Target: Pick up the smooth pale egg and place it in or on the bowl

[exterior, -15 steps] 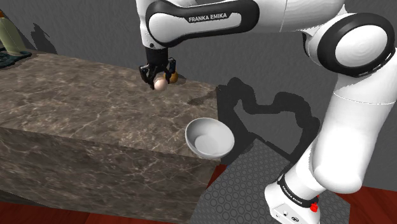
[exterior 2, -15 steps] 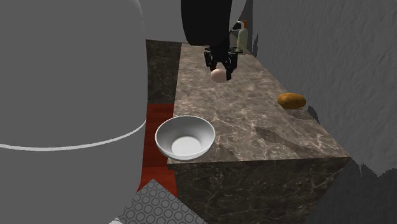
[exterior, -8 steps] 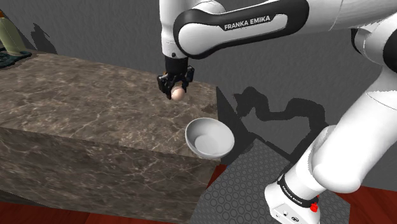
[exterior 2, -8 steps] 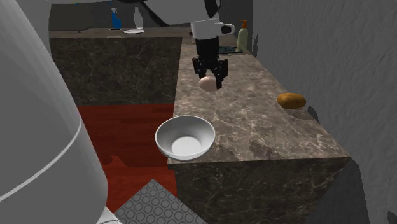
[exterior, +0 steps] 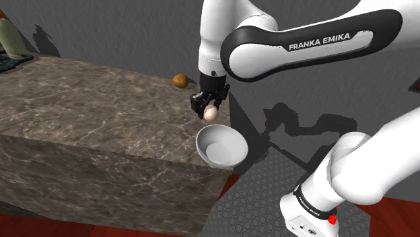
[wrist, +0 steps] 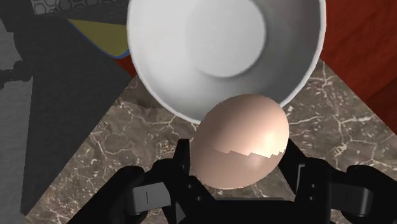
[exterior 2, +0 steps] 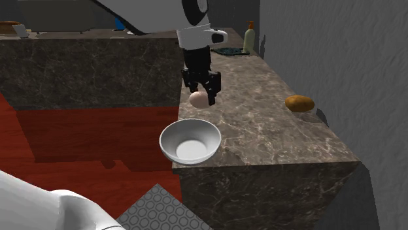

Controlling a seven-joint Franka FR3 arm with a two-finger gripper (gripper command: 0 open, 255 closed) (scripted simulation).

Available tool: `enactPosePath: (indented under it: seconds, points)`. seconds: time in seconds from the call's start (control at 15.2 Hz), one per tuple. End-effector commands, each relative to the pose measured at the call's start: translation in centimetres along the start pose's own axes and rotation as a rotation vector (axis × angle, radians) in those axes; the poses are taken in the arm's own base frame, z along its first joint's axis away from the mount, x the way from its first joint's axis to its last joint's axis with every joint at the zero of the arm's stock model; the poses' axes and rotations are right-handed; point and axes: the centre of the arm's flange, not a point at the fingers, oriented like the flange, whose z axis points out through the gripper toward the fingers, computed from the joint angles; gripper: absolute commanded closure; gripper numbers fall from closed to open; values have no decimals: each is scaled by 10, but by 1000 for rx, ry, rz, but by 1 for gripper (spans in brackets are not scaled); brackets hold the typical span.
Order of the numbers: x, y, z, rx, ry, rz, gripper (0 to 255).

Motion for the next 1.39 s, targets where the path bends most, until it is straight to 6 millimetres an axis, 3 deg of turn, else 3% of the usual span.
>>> enactPosePath:
  seconds: [0.0, 0.2, 1.06, 1.32]
  points:
    - [-28, 9, 0, 0, 0, 1, 255]
    - [-74, 21, 0, 0, 0, 1, 255]
    - [-77, 11, 68, 0, 0, 1, 255]
    - [-77, 11, 68, 0, 0, 1, 255]
